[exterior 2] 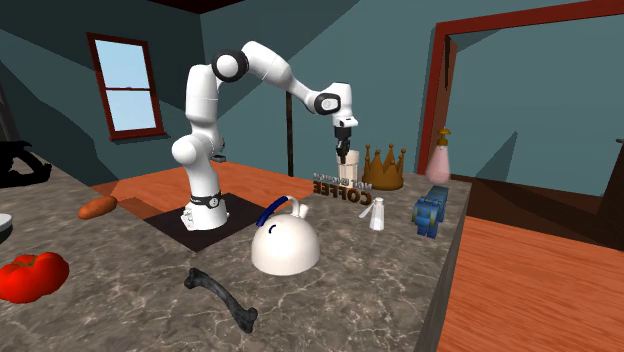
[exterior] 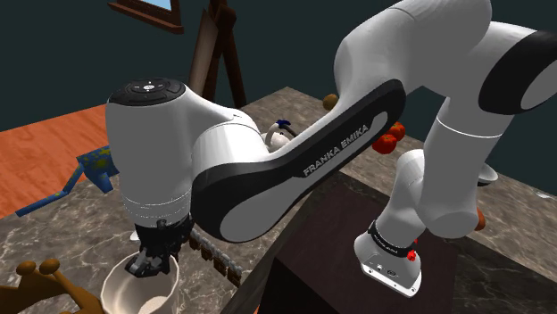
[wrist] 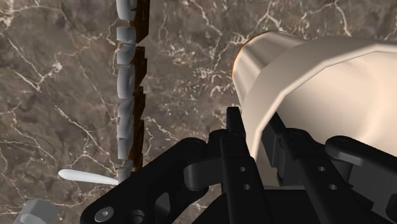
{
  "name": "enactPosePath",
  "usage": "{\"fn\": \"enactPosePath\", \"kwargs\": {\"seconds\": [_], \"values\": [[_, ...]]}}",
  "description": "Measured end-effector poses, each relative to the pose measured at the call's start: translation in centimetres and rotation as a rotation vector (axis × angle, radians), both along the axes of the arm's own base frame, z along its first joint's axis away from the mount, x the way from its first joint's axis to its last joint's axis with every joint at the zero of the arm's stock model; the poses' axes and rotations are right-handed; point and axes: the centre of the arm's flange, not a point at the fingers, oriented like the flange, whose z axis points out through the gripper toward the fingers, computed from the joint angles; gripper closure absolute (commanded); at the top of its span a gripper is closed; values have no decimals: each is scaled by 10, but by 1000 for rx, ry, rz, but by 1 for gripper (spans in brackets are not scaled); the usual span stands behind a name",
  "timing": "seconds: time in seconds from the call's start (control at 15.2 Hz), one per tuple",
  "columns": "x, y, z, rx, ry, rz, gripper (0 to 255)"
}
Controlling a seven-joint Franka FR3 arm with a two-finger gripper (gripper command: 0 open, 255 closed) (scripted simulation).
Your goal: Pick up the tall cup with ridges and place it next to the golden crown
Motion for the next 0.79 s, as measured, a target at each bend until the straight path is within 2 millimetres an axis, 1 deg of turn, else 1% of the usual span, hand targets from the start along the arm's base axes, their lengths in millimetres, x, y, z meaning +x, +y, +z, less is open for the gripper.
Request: {"fn": "enactPosePath", "kwargs": {"seconds": [0.26, 0.33, 0.73, 0.79], "values": [[0, 0, 0, 0, 0, 0, 255], [0, 0, 0, 0, 0, 0, 0], [0, 0, 0, 1, -1, 0, 0], [0, -1, 5, 1, -1, 0, 0]]}}
